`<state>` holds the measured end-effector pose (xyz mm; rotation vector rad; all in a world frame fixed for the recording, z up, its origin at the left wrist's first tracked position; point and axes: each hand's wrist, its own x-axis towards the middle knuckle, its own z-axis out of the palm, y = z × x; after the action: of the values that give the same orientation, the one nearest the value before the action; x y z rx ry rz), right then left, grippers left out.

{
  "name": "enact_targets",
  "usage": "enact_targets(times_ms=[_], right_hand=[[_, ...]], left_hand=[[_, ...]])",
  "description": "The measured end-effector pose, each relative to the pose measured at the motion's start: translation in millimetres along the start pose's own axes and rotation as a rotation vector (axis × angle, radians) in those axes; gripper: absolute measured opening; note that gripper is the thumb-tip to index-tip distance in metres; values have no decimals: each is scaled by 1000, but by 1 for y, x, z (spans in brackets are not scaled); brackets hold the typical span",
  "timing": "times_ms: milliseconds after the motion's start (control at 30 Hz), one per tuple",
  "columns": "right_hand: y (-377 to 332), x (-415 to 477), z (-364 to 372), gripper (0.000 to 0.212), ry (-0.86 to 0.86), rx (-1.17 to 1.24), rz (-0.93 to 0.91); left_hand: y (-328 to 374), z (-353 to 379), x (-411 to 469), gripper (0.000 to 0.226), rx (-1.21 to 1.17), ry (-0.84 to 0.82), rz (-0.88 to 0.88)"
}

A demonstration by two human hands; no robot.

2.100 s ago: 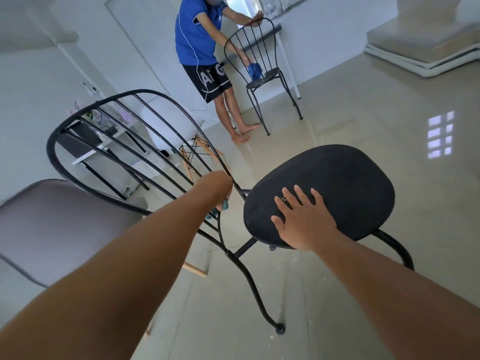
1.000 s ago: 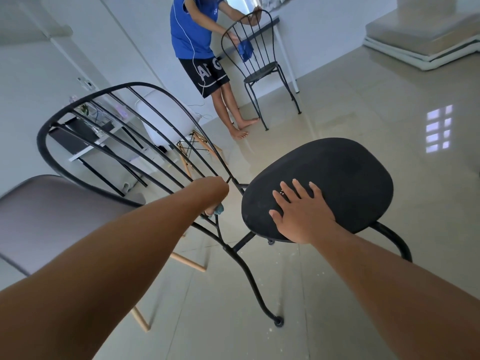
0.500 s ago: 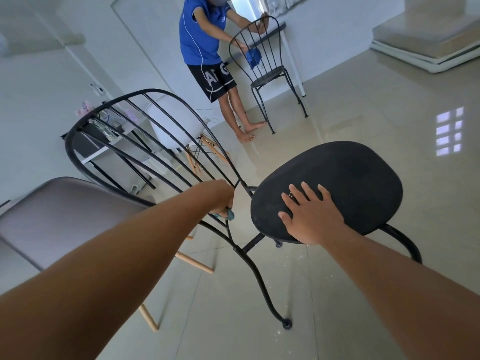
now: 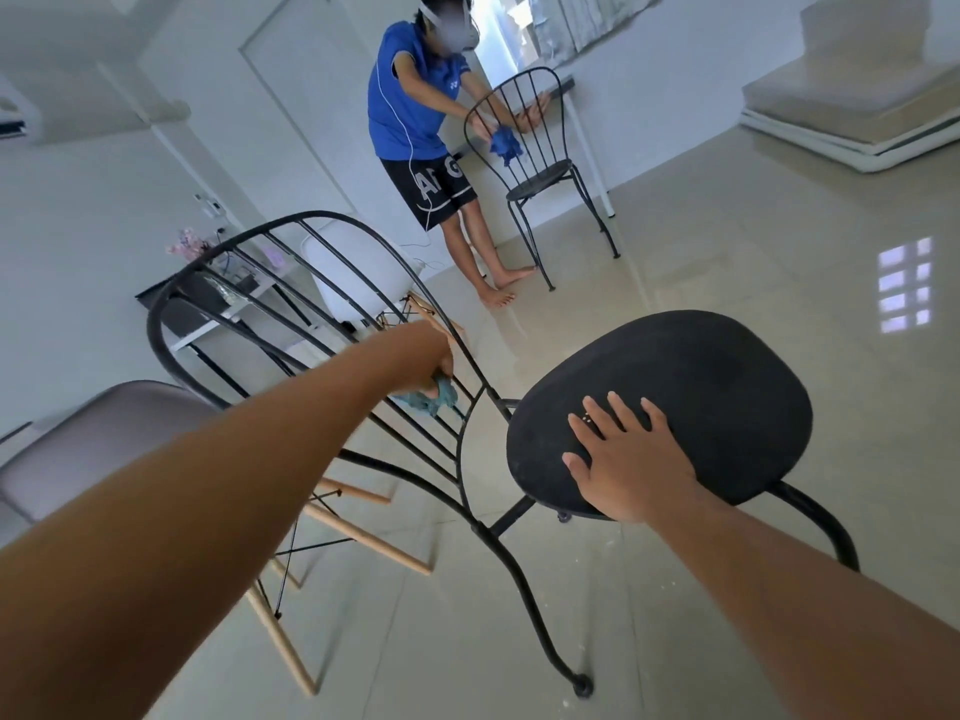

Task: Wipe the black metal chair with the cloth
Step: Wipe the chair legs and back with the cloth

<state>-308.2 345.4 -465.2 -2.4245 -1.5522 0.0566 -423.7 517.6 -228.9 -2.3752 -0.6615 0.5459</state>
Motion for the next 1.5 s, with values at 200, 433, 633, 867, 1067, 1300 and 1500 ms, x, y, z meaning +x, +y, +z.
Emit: enact_targets(times_ms=[200,433,633,867,1067,1300,1500], right_hand=[[1,-1,2,71,9,6,-2],[0,0,1,71,11,6,-1],[2,2,2,70,1,5,-15],[2,1,1,70,-12,9,-12],[2,2,3,70,-8,8,-6],[2,3,3,70,-8,9,-6],[3,2,3,70,-5,4,-9]], left_hand=[[-58,-55,-5,20,70,218,-103],[-92,-46,10,20,343,98,-151],[-91,-35,25,17,410,106,-130],[-51,-8,37,32,289,48,-111],[-10,25,50,27,331,6,-68],[32,60,62,31,230,9,-85],[64,93,74,40,139,20,-100]])
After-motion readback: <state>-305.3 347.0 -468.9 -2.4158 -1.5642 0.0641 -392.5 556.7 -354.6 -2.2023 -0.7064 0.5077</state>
